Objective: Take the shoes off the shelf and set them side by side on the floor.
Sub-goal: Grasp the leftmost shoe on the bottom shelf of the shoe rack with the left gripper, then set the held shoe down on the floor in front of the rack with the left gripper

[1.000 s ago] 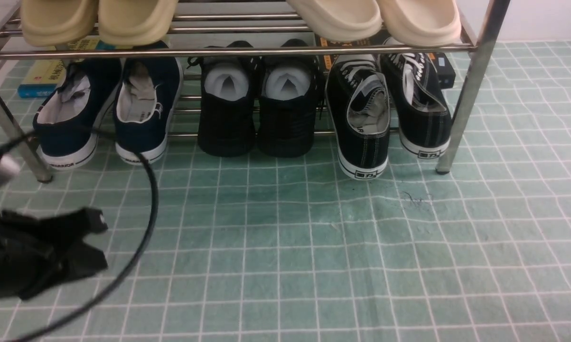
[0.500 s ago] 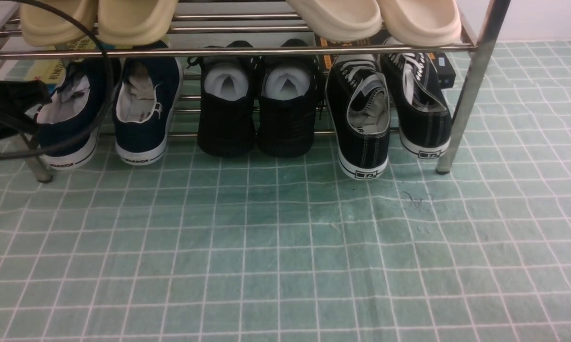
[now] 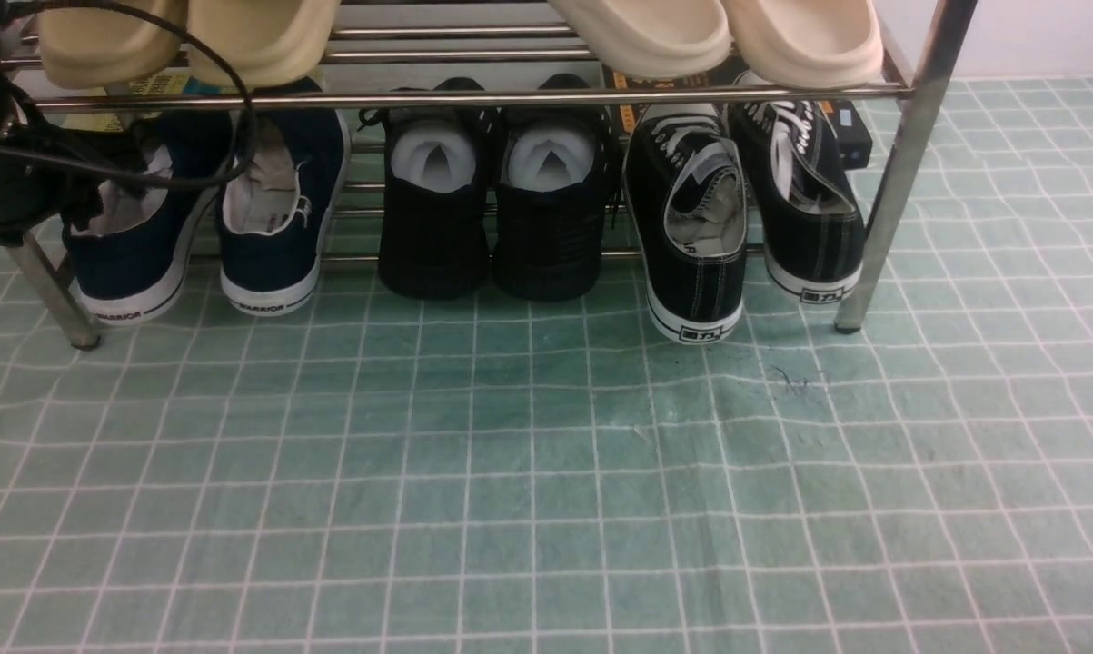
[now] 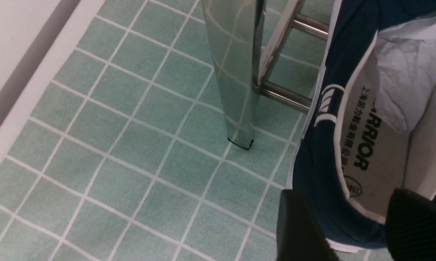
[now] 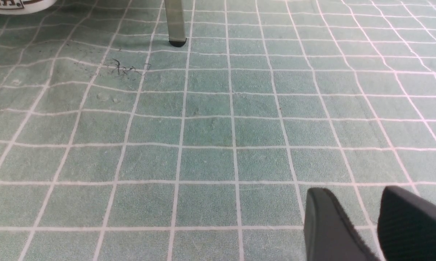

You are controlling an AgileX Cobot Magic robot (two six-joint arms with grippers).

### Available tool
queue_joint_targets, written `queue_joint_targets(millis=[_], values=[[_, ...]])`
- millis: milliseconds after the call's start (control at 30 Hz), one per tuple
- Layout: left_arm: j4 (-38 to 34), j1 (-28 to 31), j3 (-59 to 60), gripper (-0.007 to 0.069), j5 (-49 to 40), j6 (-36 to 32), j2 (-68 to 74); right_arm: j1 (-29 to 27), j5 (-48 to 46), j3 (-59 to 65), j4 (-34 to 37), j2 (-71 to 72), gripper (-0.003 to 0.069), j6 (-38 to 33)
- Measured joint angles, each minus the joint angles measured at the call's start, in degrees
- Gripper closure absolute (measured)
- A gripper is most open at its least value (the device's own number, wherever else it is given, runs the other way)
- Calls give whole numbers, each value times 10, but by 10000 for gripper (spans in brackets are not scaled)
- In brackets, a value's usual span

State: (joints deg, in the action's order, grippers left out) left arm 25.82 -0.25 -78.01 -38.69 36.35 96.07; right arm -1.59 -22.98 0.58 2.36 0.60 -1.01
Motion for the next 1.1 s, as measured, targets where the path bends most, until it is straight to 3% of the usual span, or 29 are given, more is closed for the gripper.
queue_joint_targets(millis=[300, 1100], values=[[48, 0, -1, 252, 48, 0, 42, 0, 0, 0, 0, 0, 421, 0], [72, 0, -2, 254, 83, 0, 79, 0, 0, 0, 0, 0, 421, 0]])
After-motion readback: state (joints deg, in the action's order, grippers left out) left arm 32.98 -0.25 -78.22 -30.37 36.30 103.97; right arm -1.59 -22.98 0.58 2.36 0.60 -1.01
